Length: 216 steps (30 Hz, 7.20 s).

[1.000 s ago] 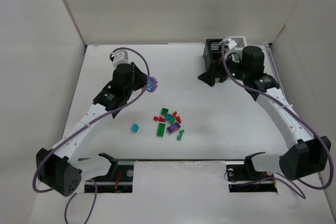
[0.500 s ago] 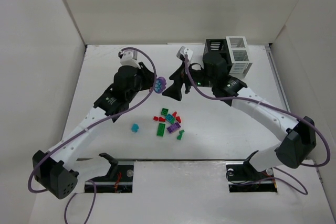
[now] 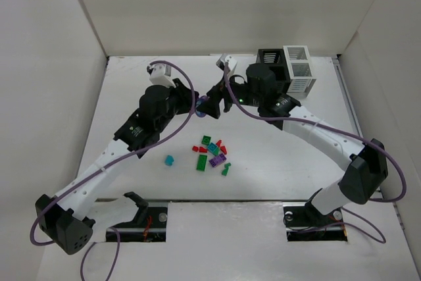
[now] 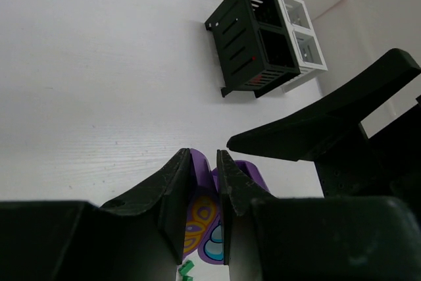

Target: Sort the legos into containers by color

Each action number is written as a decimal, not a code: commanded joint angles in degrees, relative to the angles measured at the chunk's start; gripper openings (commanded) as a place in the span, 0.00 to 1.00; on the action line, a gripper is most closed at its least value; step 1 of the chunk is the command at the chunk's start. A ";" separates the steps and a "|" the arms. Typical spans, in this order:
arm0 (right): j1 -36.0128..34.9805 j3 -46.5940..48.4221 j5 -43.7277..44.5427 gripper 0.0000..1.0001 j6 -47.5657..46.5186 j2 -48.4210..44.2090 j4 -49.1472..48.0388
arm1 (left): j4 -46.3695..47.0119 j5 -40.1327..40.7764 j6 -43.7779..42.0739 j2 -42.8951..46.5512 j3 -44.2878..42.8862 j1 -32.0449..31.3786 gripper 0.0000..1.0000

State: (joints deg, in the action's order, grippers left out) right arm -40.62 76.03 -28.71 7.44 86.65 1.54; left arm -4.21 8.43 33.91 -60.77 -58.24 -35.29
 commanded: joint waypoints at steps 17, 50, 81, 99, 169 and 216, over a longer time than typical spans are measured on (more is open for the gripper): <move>-0.78 2.72 -4.42 0.11 1.79 0.18 -2.69 | 3.42 7.99 -0.60 1.45 0.93 -0.31 0.00; 35.96 31.16 33.44 0.00 5.82 21.35 10.15 | 4.47 7.58 -1.91 -1.72 4.18 5.23 0.00; 41.76 46.85 35.74 0.70 2.58 38.69 10.68 | 10.71 1.68 -0.78 -6.29 2.60 5.23 0.00; 26.76 -1.48 -15.59 0.76 -10.95 -3.75 5.06 | 17.57 -3.15 16.68 -8.57 -2.32 5.23 0.00; 37.89 48.06 36.96 0.00 2.84 36.12 15.25 | -8.54 10.39 12.85 -14.80 -5.66 9.54 1.00; 27.45 14.77 33.46 0.77 3.90 12.67 14.54 | -34.52 4.75 29.70 1.08 15.86 2.86 0.98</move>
State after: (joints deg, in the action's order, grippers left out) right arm -10.59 93.65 5.48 10.76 101.43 16.03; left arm -29.63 10.35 55.70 -64.60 -44.69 -32.51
